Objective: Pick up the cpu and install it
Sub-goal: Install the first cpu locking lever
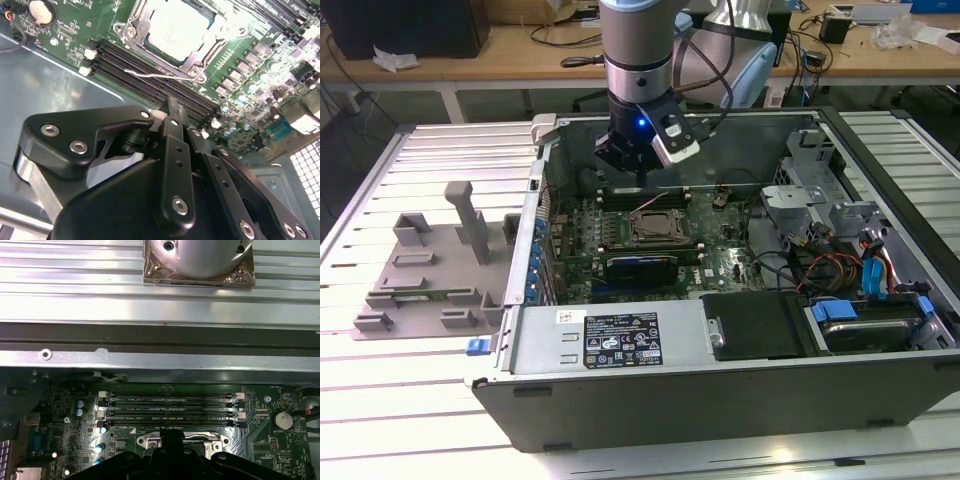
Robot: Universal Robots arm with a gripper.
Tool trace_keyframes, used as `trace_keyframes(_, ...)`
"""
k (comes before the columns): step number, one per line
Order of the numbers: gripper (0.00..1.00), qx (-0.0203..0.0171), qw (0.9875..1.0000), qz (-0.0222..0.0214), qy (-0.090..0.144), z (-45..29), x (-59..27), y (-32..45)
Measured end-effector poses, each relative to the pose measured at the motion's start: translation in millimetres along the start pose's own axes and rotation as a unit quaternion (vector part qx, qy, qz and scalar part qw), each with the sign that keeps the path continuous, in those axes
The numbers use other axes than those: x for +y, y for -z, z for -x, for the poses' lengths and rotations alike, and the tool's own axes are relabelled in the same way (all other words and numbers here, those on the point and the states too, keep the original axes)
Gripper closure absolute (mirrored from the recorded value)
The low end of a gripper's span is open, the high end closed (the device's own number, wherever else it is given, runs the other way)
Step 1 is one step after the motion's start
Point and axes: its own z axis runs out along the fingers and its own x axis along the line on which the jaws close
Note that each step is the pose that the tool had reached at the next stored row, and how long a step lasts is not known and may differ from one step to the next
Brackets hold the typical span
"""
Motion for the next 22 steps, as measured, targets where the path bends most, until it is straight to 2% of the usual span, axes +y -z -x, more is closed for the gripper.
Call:
trace_keyframes(5, 0.89, 0.0000, 1.0000, 0.0000, 0.000, -0.1, -1.4, -5.4)
trace_keyframes(10, 0.89, 0.0000, 1.0000, 0.0000, 0.000, 1.5, -4.6, -18.1)
trace_keyframes(14, 0.89, 0.0000, 1.0000, 0.0000, 0.000, 3.5, -5.8, -24.0)
trace_keyframes(22, 0.89, 0.0000, 1.0000, 0.0000, 0.000, 7.1, -5.7, -29.5)
